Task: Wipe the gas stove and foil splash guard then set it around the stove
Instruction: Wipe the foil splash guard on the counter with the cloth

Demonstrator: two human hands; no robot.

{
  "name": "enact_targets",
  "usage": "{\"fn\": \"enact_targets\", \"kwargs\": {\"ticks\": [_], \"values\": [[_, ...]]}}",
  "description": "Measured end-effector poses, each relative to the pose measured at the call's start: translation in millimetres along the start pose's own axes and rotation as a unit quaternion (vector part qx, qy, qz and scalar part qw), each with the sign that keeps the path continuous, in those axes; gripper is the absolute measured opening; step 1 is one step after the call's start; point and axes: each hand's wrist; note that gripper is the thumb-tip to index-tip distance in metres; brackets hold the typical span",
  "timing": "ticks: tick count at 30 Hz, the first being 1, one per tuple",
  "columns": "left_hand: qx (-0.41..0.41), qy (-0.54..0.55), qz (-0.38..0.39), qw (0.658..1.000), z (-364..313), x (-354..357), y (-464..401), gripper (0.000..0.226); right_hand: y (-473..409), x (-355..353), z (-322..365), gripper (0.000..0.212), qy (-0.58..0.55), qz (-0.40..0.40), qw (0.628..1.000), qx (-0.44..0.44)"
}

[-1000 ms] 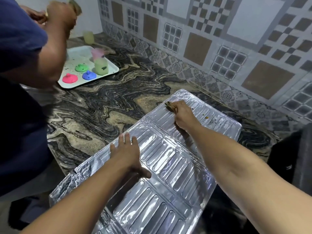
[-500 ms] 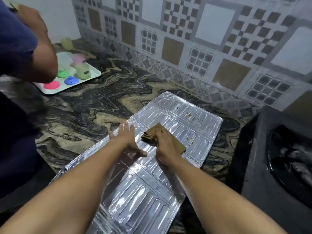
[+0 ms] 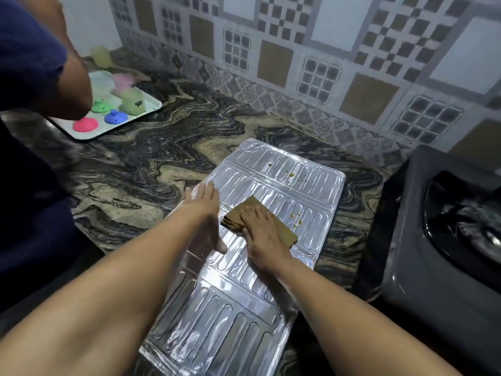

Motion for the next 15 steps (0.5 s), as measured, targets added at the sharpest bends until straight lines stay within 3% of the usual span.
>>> {"fn": "enact_targets", "kwargs": {"ticks": [3, 7, 10, 12, 15], "values": [[0.018, 0.03, 0.023, 0.999, 8, 4, -6, 0.17, 4, -3, -9, 0.048, 0.016, -0.024, 0.999, 0.016], [0.026, 0.048, 0.026, 0.998, 7, 4, -5, 0.168, 7, -18, -40, 0.054, 0.053, -0.15, 0.97, 0.185], [0.025, 0.045, 0.023, 0.998, 4, 2, -1, 0.167, 1, -24, -52, 0.055, 0.081, -0.173, 0.944, 0.268], [0.022, 0.041, 0.025, 0.999, 1, 2, 1, 0.166, 2, -23, -38, 0.053, 0.05, -0.17, 0.954, 0.24], [0.019, 0.03, 0.029, 0.999, -4, -1, 4, 0.166, 16, -12, -7, 0.039, 0.007, -0.117, 0.99, 0.084]]}}
Point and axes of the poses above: each hand's wrist, its own y-axis away from the middle knuckle, its own x-axis out of the palm, z = x × y, and after that the axes turned 1 degree about -y, right-handed
